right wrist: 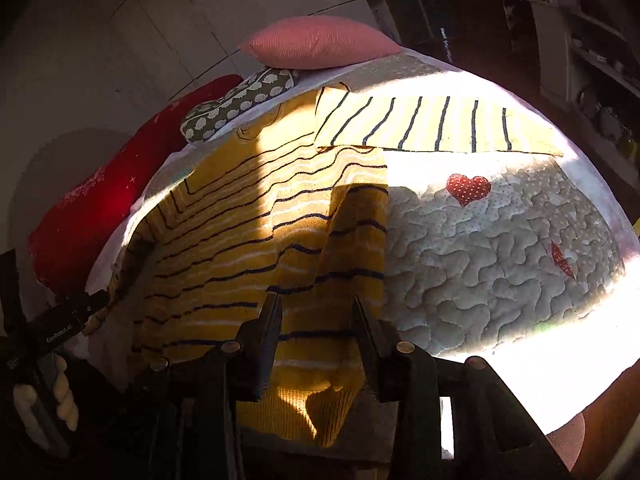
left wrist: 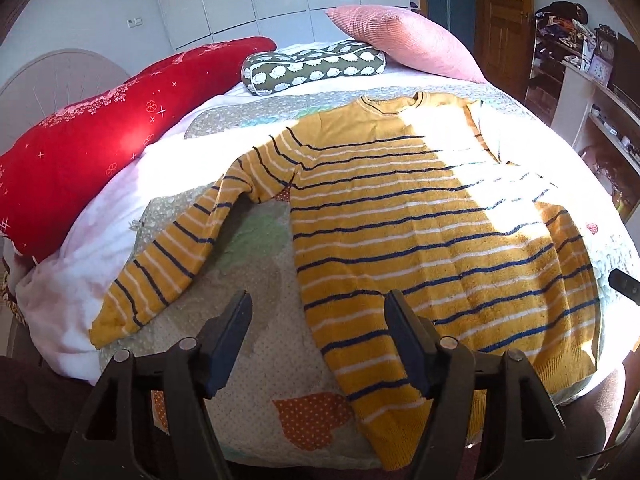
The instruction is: Fold small clothes
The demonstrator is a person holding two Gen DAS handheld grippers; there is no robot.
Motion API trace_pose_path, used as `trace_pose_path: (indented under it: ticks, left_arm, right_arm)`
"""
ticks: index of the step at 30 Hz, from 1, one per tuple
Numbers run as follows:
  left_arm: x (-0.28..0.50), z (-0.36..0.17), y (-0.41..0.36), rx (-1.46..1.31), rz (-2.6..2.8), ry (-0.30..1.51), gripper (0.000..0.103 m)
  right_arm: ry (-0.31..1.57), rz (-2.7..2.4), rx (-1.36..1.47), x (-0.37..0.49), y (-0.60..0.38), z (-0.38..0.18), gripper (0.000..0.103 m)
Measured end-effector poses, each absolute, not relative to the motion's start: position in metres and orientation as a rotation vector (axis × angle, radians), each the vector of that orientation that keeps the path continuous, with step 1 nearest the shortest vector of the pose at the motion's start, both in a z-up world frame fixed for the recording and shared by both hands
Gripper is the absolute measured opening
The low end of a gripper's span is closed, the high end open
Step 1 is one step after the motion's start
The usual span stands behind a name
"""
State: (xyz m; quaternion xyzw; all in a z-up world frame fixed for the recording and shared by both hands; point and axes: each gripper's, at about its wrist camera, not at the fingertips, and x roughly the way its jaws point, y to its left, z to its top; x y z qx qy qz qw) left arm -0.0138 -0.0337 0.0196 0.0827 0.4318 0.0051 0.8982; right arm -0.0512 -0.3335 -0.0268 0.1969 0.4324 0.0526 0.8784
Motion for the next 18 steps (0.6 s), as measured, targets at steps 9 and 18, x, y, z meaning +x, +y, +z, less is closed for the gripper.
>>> trace_pose_path:
  ticks: [9,18]
  left_arm:
    - [-0.012,0.01,-0.044,0.237,0.012,0.896,0.068]
    - [-0.01,0.007,-0.049,0.248,0.011,0.909,0.068]
  right_arm:
    - [0.897,0.098,0.461,-0.029,-0.327,-0.042,0.04]
    - [0.924,0.091,0.48,-0.033,-0.331,-0.053,0.04]
